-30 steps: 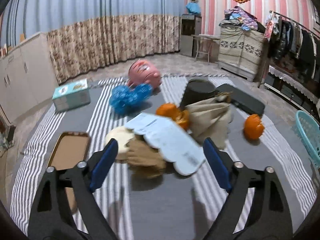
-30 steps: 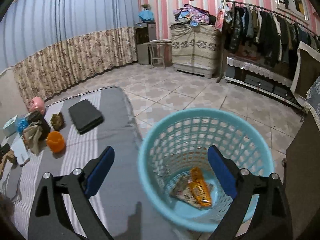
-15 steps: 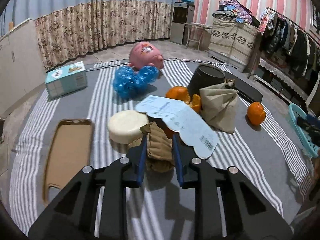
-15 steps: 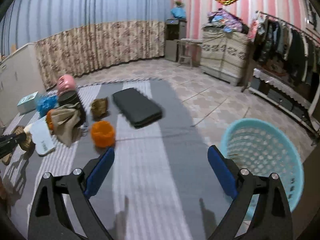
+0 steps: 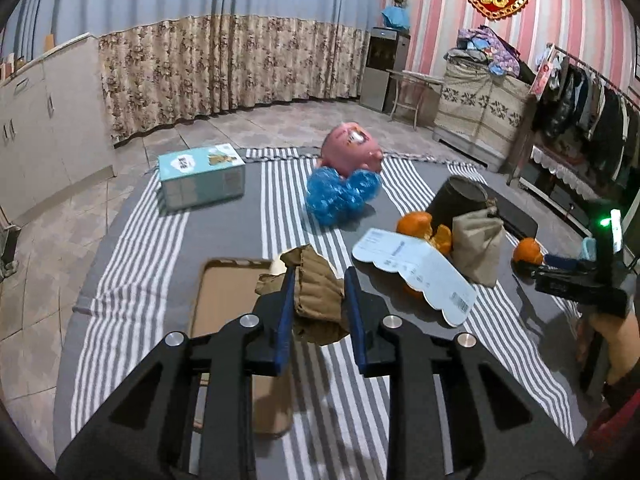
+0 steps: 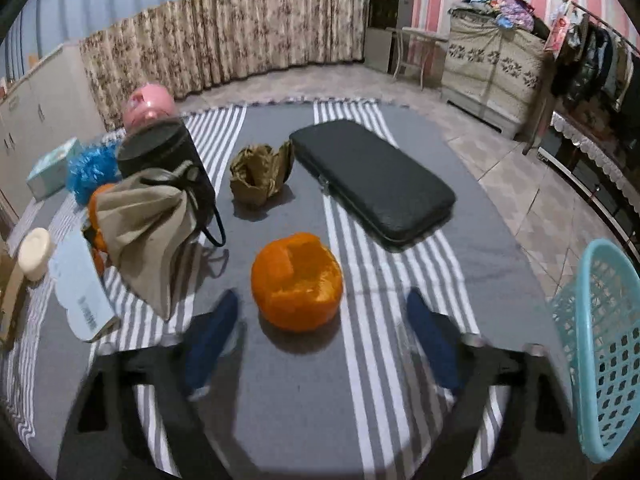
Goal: Collect trash
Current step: 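Grasp the brown glove with the left tool while the right tool grasps the orange peel, then carry the orange peel and glove over the blue basket with both tools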
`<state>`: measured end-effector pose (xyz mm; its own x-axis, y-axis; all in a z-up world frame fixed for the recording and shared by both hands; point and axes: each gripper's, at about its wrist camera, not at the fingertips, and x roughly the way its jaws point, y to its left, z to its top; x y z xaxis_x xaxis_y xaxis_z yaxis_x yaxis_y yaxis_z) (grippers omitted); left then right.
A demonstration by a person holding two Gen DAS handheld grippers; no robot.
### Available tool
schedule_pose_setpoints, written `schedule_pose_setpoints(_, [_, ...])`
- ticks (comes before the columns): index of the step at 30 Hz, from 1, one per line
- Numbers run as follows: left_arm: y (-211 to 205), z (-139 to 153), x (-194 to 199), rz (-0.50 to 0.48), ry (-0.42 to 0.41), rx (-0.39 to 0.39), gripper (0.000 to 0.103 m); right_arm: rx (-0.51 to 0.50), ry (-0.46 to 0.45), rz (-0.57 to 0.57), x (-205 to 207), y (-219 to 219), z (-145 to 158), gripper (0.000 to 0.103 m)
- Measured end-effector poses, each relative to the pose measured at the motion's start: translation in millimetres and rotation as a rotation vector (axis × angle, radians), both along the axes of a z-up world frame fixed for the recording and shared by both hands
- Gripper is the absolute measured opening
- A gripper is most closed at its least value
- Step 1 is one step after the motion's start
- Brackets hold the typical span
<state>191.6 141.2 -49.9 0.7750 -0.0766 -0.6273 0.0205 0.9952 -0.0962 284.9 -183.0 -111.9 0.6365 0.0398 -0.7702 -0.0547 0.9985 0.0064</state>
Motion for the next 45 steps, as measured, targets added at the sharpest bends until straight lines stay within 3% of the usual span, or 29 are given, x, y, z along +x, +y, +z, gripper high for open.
schedule_pose_setpoints(2, [4,3,1,0.007,-0.007,-0.006,0.023,0.021,0.005,0.029,0,6,-1,0.044])
schedule_pose_setpoints(5, [5,8,2,0.010,-0.012,-0.018,0.023,-0.014,-0.026,0.065,-5,15,4,0.037])
schedule_pose_setpoints(11, [-10,20,0,-0.005,-0.035,-0.003,0.023,0.001,-0.113,0.069,-34,-4,29,0.036])
schedule_pose_setpoints(15, [-32,25,2,-0.029,-0.052,0.006,0.023,-0.005,-0.174,0.029,-56,-41,56,0.036])
schedule_pose_setpoints(20, [-78,29,7,-0.092,-0.068,0.014,0.023,-0.022,-0.229,-0.065,-92,-103,83,0.036])
schedule_pose_setpoints(26, [-138,33,9,-0.178,-0.082,0.025,0.023,-0.060,-0.246,-0.187,-123,-174,95,0.036])
schedule_pose_setpoints(35, [-237,48,8,-0.299,-0.137,0.036,0.023,-0.013,-0.277,-0.334,-138,-248,84,0.036])
schedule_pose_setpoints(45, [-355,45,-3,-0.473,-0.176,0.003,0.023,0.002,-0.251,-0.446,-143,-294,64,0.036])
